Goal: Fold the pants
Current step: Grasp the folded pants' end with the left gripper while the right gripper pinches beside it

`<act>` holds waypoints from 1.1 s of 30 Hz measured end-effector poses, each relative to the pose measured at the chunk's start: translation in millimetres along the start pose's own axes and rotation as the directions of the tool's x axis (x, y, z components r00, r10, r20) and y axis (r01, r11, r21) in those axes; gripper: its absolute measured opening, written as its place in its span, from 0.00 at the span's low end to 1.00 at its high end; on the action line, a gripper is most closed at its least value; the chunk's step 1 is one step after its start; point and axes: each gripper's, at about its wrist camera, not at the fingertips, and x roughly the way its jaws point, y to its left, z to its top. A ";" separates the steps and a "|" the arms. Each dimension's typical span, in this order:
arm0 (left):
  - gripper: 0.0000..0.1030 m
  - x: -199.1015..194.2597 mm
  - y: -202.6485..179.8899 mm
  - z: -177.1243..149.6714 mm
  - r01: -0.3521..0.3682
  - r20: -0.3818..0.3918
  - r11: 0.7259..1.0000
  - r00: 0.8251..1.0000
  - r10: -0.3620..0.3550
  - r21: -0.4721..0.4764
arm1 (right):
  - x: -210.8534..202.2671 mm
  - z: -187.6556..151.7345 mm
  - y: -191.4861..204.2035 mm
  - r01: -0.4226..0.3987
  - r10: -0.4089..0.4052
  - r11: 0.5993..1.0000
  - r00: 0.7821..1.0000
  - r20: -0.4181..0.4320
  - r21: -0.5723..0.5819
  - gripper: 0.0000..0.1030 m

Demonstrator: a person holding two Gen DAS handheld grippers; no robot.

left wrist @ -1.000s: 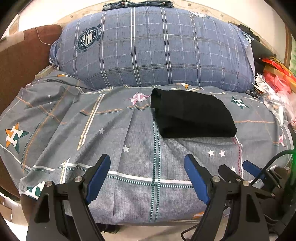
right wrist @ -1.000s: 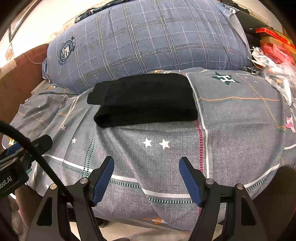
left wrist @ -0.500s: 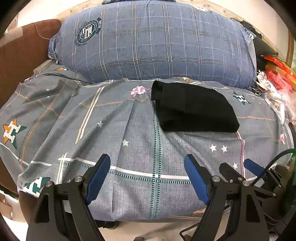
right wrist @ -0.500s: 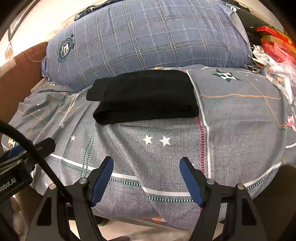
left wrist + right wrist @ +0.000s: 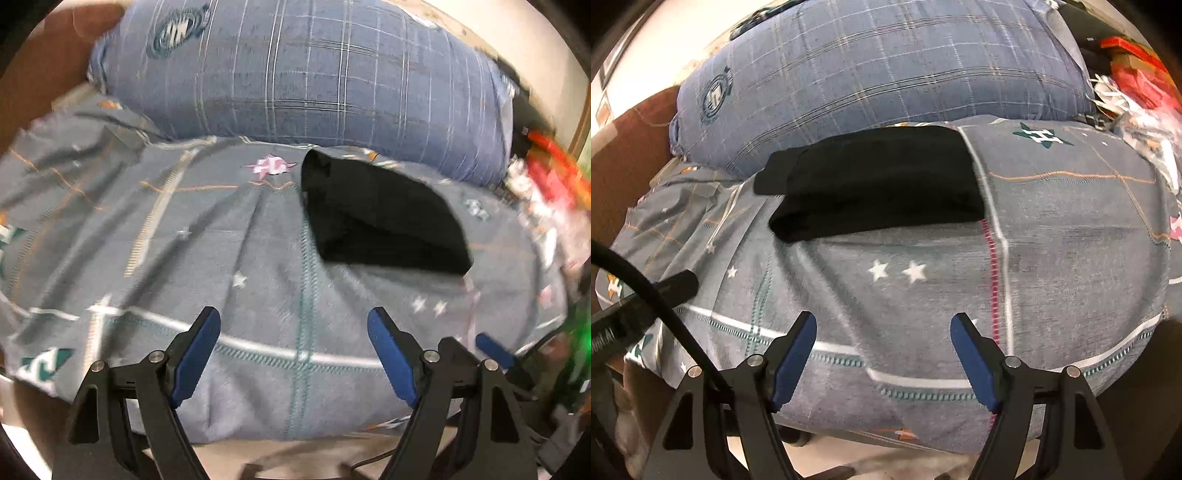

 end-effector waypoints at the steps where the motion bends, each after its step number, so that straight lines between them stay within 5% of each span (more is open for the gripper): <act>1: 0.79 3.1 4.0 8.8 0.041 -0.004 0.999 0.999 -0.041 -0.017 | -1.0 4.2 -6.5 -0.003 0.003 1.000 1.000 0.006 0.018 0.77; 8: 0.79 58.8 7.0 68.3 0.158 -0.064 0.987 0.985 -0.159 -0.012 | 2.8 62.6 -58.4 -0.043 0.036 0.994 0.997 0.071 0.104 0.78; 14: 0.79 126.8 12.2 98.1 0.313 -0.179 0.941 0.926 -0.333 -0.131 | 50.1 126.2 -86.2 -0.134 0.130 0.980 0.991 0.038 0.147 0.79; 22: 0.86 170.7 3.3 109.7 0.395 -0.246 0.903 0.870 -0.427 -0.169 | 125.1 160.9 -102.9 -0.242 0.268 0.936 0.961 -0.068 0.256 0.79; 25: 0.78 170.6 -4.4 107.4 0.403 -0.238 0.902 0.871 -0.430 -0.157 | 131.7 164.9 -93.7 -0.259 0.286 0.932 0.955 -0.075 0.253 0.68; 29: 0.66 154.1 -9.4 111.5 0.408 -0.212 0.902 0.877 -0.431 -0.144 | 114.8 172.1 -81.7 -0.289 0.308 0.934 0.949 -0.063 0.209 0.31; 33: 0.64 139.7 -5.4 127.8 0.443 -0.170 0.876 0.864 -0.473 -0.189 | 94.4 186.2 -74.1 -0.344 0.355 0.916 0.935 -0.019 0.205 0.28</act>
